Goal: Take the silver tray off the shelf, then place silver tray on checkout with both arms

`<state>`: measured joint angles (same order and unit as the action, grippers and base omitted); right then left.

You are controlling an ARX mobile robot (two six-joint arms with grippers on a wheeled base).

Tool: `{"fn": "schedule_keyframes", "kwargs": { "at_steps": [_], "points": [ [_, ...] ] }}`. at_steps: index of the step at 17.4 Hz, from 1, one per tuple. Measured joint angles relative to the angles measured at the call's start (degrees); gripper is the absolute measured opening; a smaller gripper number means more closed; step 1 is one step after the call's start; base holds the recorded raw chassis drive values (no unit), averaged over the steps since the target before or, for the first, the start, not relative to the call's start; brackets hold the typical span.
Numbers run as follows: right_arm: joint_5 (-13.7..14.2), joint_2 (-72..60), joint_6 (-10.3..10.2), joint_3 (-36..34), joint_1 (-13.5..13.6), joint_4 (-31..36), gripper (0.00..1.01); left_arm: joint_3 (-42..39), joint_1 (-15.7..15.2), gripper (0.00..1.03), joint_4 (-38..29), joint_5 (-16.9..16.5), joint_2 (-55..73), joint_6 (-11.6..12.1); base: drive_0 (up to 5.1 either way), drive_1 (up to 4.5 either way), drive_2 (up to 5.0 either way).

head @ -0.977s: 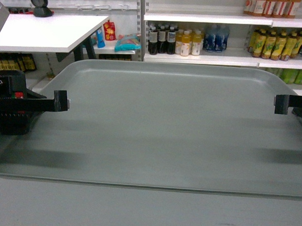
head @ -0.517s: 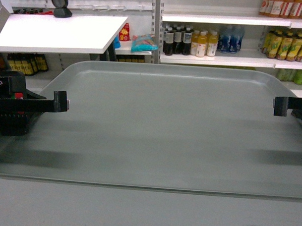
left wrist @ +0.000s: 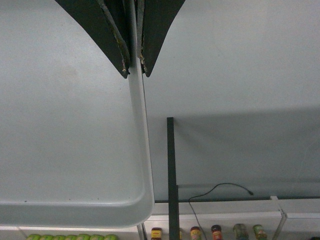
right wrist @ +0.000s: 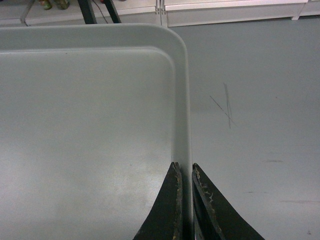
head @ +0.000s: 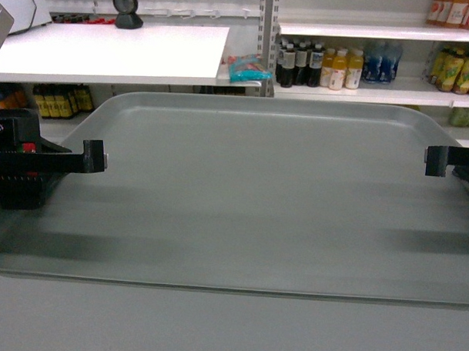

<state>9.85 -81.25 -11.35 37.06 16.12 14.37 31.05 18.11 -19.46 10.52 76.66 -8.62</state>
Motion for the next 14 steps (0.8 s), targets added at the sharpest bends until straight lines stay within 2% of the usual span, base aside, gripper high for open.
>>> {"fn": "schedule_keyframes", "kwargs": {
  "at_steps": [14],
  "points": [
    [-0.02, 0.00, 0.00, 0.00, 0.00, -0.22, 0.03, 0.00, 0.00, 0.03, -0.04, 0.00, 0.07, 0.00, -5.0, 2.43, 2.4]
  ]
}}
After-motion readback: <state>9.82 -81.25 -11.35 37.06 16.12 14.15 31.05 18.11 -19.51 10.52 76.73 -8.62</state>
